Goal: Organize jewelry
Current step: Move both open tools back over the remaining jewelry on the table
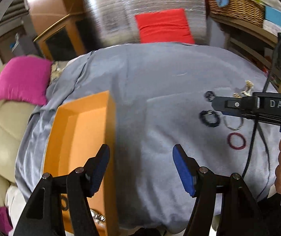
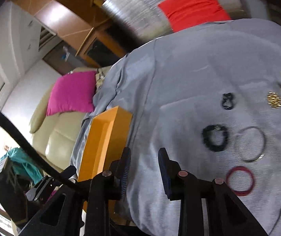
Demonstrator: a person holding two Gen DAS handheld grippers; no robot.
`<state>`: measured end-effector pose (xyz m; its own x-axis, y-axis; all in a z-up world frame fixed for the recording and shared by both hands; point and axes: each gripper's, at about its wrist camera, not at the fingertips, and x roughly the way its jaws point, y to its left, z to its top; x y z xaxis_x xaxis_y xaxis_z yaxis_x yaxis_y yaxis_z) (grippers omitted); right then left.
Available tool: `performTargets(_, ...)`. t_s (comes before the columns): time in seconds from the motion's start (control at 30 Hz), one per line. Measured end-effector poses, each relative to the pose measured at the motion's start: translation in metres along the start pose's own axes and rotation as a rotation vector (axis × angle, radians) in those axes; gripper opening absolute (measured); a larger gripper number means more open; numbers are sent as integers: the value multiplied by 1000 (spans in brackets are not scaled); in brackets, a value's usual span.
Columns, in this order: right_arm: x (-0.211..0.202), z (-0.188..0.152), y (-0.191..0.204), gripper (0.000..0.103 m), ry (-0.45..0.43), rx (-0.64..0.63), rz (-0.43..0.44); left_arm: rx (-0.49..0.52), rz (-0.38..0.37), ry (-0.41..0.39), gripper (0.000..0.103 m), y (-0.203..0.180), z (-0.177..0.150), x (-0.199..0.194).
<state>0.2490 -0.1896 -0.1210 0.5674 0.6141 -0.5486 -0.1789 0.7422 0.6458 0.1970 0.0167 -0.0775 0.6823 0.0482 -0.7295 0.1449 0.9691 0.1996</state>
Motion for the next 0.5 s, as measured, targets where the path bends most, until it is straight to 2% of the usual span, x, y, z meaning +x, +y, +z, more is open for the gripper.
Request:
performTargets(0.27, -26, 10, -26, 32, -40, 31, -50, 56, -21, -22, 67, -40, 18, 4)
performTargets(0.5, -42, 17, -66, 32, -40, 102, -134, 47, -52, 21, 67, -61, 32, 48)
